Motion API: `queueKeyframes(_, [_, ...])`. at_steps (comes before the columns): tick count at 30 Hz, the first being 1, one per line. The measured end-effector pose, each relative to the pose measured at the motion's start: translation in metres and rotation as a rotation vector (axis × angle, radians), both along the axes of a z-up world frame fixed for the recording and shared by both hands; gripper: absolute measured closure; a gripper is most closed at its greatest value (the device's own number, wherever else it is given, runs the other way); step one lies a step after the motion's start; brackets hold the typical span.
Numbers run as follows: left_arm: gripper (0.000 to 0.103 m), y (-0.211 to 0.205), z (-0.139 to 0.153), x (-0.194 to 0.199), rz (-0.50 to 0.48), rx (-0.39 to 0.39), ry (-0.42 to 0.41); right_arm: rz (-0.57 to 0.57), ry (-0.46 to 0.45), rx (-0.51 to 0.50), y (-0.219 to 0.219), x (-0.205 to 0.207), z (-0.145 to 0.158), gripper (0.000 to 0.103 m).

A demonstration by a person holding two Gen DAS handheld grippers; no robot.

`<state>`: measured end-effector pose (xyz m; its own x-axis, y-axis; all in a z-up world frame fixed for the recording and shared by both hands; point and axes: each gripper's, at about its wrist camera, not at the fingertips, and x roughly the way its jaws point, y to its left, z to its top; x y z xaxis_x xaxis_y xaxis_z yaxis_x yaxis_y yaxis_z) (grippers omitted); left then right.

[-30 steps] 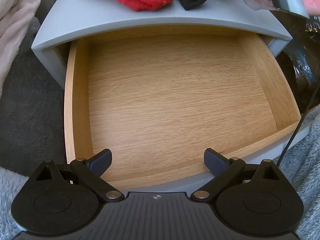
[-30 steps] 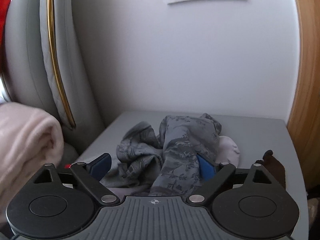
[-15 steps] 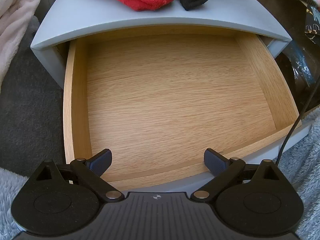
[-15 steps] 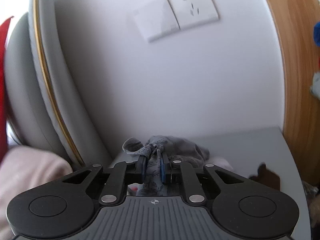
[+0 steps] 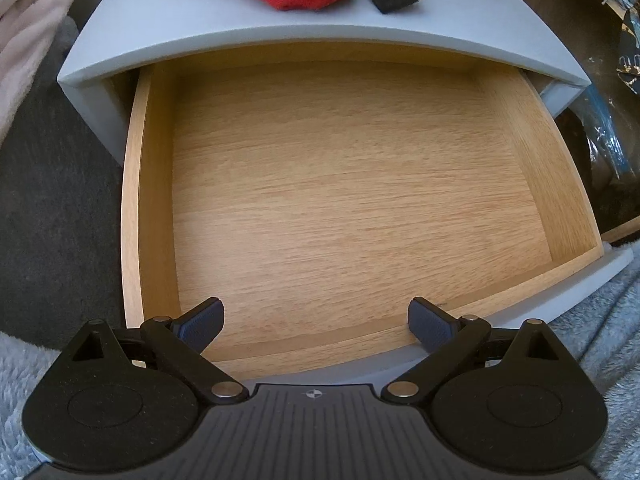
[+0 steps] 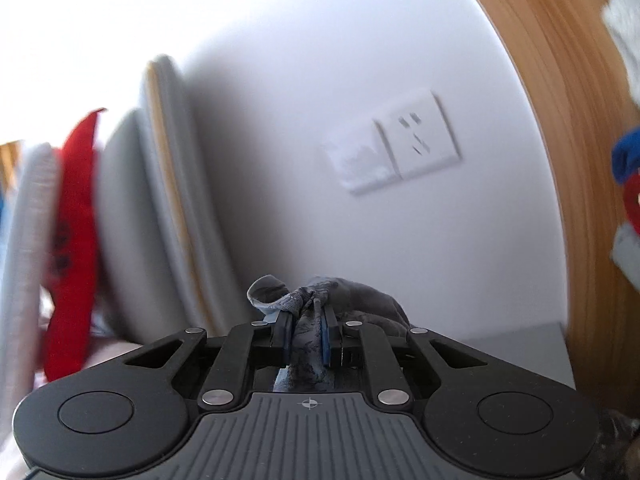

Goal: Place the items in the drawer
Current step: 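Lift the grey underwear with the right gripper and carry it over the drawer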

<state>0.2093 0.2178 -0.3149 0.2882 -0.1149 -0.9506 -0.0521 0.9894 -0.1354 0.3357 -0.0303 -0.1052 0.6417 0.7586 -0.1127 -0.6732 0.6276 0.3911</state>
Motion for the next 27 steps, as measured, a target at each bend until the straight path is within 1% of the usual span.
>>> queueKeyframes(2, [0.003,-0.002,0.000,0.001,-0.008,0.003,-0.006,0.008,0.007,0.005,-0.010,-0.022,0.005,0.091])
queueKeyframes(4, [0.003,-0.005,0.000,0.002,-0.021,0.009,-0.012,0.011,0.050,0.001,-0.018,-0.040,0.001,0.091])
queueKeyframes(7, [0.003,-0.008,-0.001,0.004,-0.037,0.014,-0.020,0.017,0.153,-0.086,-0.016,-0.064,-0.016,0.091])
queueKeyframes(10, [0.003,-0.007,-0.001,0.005,-0.037,0.008,-0.019,0.095,0.274,-0.180,-0.005,-0.081,-0.035,0.091])
queueKeyframes(12, [0.003,-0.006,-0.001,0.005,-0.038,0.008,-0.018,0.145,0.344,-0.228,0.005,-0.088,-0.048,0.091])
queueKeyframes(15, [0.003,-0.004,-0.001,0.004,-0.040,0.005,-0.021,0.161,0.445,-0.284,0.020,-0.089,-0.071,0.091])
queueKeyframes(17, [0.003,-0.004,-0.001,0.004,-0.041,0.006,-0.022,0.134,0.534,-0.320,0.027,-0.077,-0.091,0.092])
queueKeyframes(21, [0.003,-0.006,-0.001,0.003,-0.046,0.012,-0.028,0.027,0.729,-0.378,0.031,-0.062,-0.135,0.094])
queueKeyframes(24, [0.003,-0.006,0.000,0.002,-0.051,0.012,-0.030,-0.044,0.812,-0.394,0.027,-0.058,-0.158,0.094])
queueKeyframes(27, [0.003,-0.006,0.001,0.002,-0.053,0.010,-0.031,-0.106,0.857,-0.401,0.023,-0.055,-0.172,0.094])
